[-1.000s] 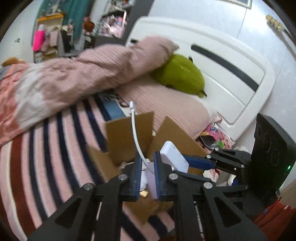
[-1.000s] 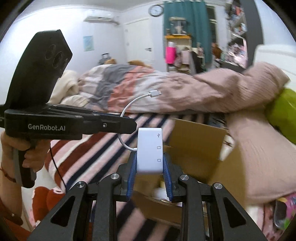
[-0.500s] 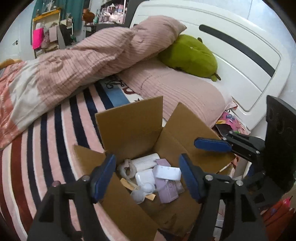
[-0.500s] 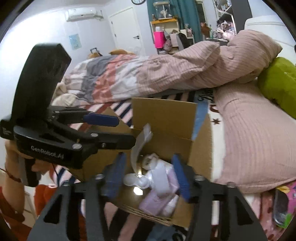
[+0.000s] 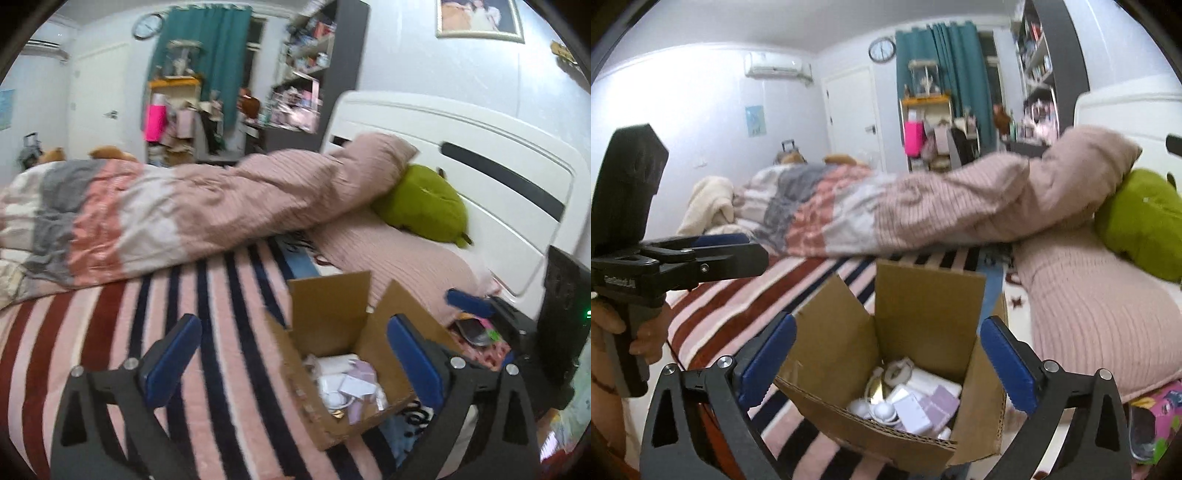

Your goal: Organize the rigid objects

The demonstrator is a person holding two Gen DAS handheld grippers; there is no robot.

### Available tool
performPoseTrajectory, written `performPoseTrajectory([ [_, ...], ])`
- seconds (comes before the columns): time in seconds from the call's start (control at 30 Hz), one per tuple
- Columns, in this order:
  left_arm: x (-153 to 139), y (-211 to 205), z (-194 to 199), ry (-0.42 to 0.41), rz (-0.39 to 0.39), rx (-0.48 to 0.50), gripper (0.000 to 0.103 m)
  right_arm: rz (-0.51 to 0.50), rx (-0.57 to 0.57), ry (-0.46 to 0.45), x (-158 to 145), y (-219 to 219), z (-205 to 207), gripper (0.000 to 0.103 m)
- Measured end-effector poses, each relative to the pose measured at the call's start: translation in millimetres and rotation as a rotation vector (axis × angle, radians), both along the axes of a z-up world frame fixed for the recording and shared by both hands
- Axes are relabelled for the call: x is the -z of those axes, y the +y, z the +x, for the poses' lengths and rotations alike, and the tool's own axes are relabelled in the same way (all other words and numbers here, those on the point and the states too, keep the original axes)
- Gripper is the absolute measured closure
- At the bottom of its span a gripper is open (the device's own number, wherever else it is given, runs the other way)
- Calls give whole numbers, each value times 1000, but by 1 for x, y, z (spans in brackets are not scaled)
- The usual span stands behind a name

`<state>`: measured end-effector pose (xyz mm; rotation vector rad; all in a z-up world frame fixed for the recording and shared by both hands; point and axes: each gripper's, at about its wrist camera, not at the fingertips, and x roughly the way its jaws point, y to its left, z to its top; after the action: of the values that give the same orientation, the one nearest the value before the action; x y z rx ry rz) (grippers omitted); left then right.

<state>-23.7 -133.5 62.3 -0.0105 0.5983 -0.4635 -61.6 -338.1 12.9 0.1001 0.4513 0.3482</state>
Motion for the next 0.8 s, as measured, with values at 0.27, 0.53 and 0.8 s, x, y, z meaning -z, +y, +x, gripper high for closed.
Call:
performPoseTrajectory([
  [0.27,17,25,6,-15,59,-122,3,23,-9,-45,3,10,11,0],
  [0.53,27,44,9,-13,73,-214,3,-5,-52,-43,7,23,19,0],
  [0.8,34,60,11,-6,74,-264,3,-29,-79,-41,10,36,23,0],
])
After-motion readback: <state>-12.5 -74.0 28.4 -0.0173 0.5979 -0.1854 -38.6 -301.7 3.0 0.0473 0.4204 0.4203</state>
